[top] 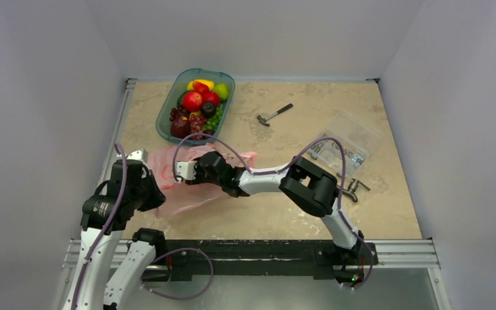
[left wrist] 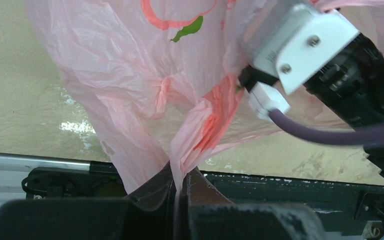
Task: Take the fake fruits out of the plastic bag
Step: Take out the fake fruit from the plastic bag, then place the fake fruit in the bin.
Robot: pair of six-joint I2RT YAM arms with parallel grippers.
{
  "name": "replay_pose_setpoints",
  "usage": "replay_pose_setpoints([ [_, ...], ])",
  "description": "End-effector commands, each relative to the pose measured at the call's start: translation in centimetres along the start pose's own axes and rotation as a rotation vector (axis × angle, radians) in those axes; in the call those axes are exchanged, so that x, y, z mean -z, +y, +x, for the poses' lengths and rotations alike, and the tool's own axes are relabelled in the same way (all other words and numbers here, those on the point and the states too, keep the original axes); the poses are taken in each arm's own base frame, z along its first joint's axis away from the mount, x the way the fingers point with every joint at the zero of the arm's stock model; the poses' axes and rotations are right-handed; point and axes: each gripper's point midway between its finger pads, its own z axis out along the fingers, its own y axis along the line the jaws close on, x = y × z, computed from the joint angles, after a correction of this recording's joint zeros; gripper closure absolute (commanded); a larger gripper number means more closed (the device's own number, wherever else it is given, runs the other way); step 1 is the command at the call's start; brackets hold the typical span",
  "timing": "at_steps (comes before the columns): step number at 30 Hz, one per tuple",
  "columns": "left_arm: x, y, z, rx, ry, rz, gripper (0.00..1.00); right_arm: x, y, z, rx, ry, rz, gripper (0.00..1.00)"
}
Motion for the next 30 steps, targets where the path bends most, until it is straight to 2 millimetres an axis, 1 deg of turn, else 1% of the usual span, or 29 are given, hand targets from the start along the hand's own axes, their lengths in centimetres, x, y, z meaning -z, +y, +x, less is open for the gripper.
replay_pose_setpoints([
  [1,-0.1,-1.3,-1.0,0.003,-0.025,0.053,1.00,3.8,0.9,-4.7,-0.068,-0.130,-0.164,0.92],
  [2,-0.1,-1.4,-1.2,0.005,-0.030,0.057,1.00,4.7,1.7,-4.9,-0.087,-0.143,-0.203,0.93],
  [4,-0.3,-1.5,-1.3,0.006,-0.031,0.058,1.00,6.3,2.8,-6.4,-0.131,-0.195,-0.279,0.94],
  [5,-0.3,-1.5,-1.3,0.008,-0.031,0.060,1.00,7.3,4.0,-7.1,-0.153,-0.229,-0.352,0.94],
  [7,-0.5,-1.6,-1.3,0.009,-0.027,0.060,1.00,9.0,4.9,-8.3,-0.203,-0.277,-0.429,0.98],
  [9,-0.7,-1.6,-1.4,0.010,-0.023,0.060,1.00,10.6,5.5,-9.3,-0.241,-0.318,-0.485,1.00],
  [13,-1.0,-1.6,-1.4,0.015,-0.022,0.056,1.00,13.8,6.2,-11.0,-0.277,-0.394,-0.580,1.00],
  [16,-0.9,-1.6,-1.4,0.019,-0.026,0.054,1.00,16.4,5.4,-13.4,-0.318,-0.478,-0.619,0.98],
  [19,-0.8,-1.4,-1.4,0.025,-0.040,0.050,1.00,18.2,3.7,-14.9,-0.334,-0.518,-0.598,0.98],
  [21,-0.8,-1.4,-1.4,0.025,-0.045,0.052,1.00,19.2,1.8,-15.9,-0.335,-0.546,-0.551,1.00],
  [24,-0.9,-1.6,-1.3,0.023,-0.042,0.062,1.00,20.4,-2.3,-17.8,-0.356,-0.599,-0.434,1.00],
  [26,-0.9,-1.6,-1.3,0.020,-0.034,0.064,1.00,20.9,-5.3,-18.9,-0.375,-0.624,-0.348,1.00],
  [28,-1.0,-1.7,-1.2,0.016,-0.028,0.068,1.00,20.6,-8.2,-19.2,-0.397,-0.629,-0.265,1.00],
  [30,-1.1,-1.9,-1.1,0.010,-0.023,0.080,1.00,19.6,-11.0,-19.0,-0.436,-0.620,-0.189,1.00],
])
